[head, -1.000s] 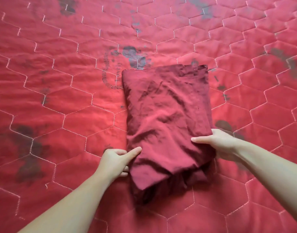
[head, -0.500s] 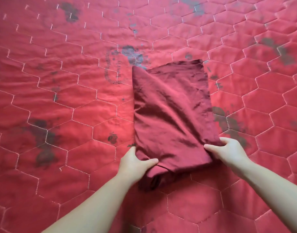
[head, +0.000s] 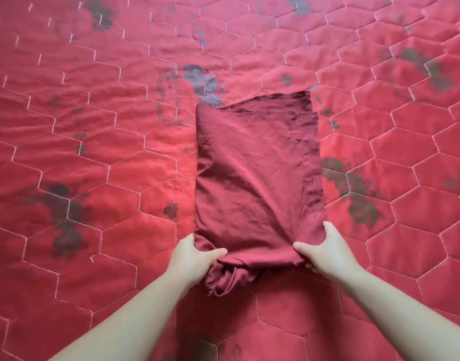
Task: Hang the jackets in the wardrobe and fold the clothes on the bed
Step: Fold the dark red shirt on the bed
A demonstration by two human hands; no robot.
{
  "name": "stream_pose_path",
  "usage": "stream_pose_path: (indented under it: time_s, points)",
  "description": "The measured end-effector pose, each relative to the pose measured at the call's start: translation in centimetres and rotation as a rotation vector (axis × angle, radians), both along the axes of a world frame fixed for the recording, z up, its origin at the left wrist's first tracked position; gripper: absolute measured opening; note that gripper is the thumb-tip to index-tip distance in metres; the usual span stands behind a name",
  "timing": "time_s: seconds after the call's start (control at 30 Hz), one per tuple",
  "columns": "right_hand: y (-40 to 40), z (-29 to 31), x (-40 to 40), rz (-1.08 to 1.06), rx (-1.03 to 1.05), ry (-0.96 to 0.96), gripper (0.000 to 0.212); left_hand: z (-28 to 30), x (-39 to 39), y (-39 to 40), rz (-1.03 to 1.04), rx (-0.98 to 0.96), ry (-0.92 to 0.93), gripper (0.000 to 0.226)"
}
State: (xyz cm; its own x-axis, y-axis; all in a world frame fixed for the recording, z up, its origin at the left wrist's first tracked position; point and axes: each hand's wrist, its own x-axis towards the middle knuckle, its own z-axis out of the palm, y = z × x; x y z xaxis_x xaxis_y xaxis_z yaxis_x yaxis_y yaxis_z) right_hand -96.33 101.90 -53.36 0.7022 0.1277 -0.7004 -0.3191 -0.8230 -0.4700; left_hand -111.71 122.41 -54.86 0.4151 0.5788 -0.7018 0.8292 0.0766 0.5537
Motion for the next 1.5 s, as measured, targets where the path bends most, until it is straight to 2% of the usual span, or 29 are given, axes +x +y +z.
stream_pose_path:
  time_s: [0.07, 0.13, 0.17, 0.23, 0.3, 0.4, 0.53, 0.63, 0.7, 0.77, 0.83, 0.9, 0.97, 1.1, 1.2, 1.27, 1.37, 1.43, 1.5]
  points:
    - [-0.1, 0.2, -1.3, 0.146, -0.094, -0.294, 0.077, 0.5, -0.4, -0.2, 0.088, -0.179, 0.015, 0.029]
    - [0.2, 0.5, -2.7, 0.382, -0.006, -0.675, 0.077, 1.0, -1.0, -0.2, 0.141, -0.401, 0.023, 0.025]
    - [0.4, 0.6, -3.7, 0.545, 0.067, -0.757, 0.081, 1.3, -1.3, -0.1, 0.143, -0.497, 0.018, 0.024]
    - [1.0, -0.2, -5.7, 0.892, 0.086, -0.730, 0.095, 1.8, -1.6, 0.3, 0.147, -0.632, -0.021, 0.027]
    - [1.6, -1.2, -6.9, 1.033, -0.022, -0.669, 0.104, 2.0, -1.8, 0.4, 0.186, -0.685, -0.067, 0.033]
    - [2.7, -1.4, -7.2, 0.975, -0.061, -0.664, 0.103, 2.6, -2.0, 0.2, 0.198, -0.656, -0.080, 0.041]
    - [3.3, -1.4, -8.0, 0.999, 0.093, -0.723, 0.097, 3.2, -1.9, -0.1, 0.289, -0.508, -0.137, 0.038]
    - [2.8, -0.7, -8.1, 1.002, 0.183, -0.676, 0.092, 3.7, -2.4, 0.1, 0.365, -0.453, -0.284, 0.046]
    - [2.7, -0.4, -7.9, 0.979, 0.223, -0.655, 0.080, 3.9, -3.6, -0.1, 0.198, -0.421, -0.360, 0.078]
    - [3.0, -0.5, -7.2, 0.966, 0.192, -0.714, 0.068, 3.6, -4.6, -0.6, -0.099, -0.238, -0.324, 0.097]
    - [3.8, -0.8, -6.6, 0.926, 0.156, -0.776, 0.049, 2.8, -4.8, -1.2, -0.209, -0.028, -0.297, 0.091]
    - [4.4, -1.3, -6.3, 0.882, 0.166, -0.824, 0.028, 2.1, -4.3, -1.5, -0.116, 0.165, -0.284, 0.071]
    - [4.6, -1.6, -6.5, 0.874, 0.214, -0.893, 0.019, 1.5, -3.5, -1.5, 0.010, 0.278, -0.234, 0.060]
    - [4.1, -1.9, -7.2, 0.987, 0.252, -0.946, 0.024, 0.5, -2.2, -1.2, 0.361, 0.275, -0.167, 0.047]
    - [3.2, -2.4, -7.2, 1.040, 0.090, -0.883, 0.037, 0.2, -2.0, -1.4, 0.550, 0.196, -0.093, 0.026]
    - [2.2, -2.6, -6.7, 1.000, -0.043, -0.809, 0.057, 0.5, -3.1, -1.2, 0.580, 0.037, -0.178, 0.034]
    - [0.6, -2.8, -6.1, 0.962, -0.111, -0.795, 0.067, 1.1, -5.0, -0.7, 0.400, -0.236, -0.370, 0.051]
    - [0.2, -2.8, -5.6, 0.969, -0.147, -0.787, 0.069, 1.8, -5.0, -0.6, 0.457, -0.362, -0.382, 0.036]
    - [0.2, -2.8, -4.9, 0.923, -0.211, -0.738, 0.074, 1.5, -4.1, -0.6, 0.619, -0.341, -0.304, 0.023]
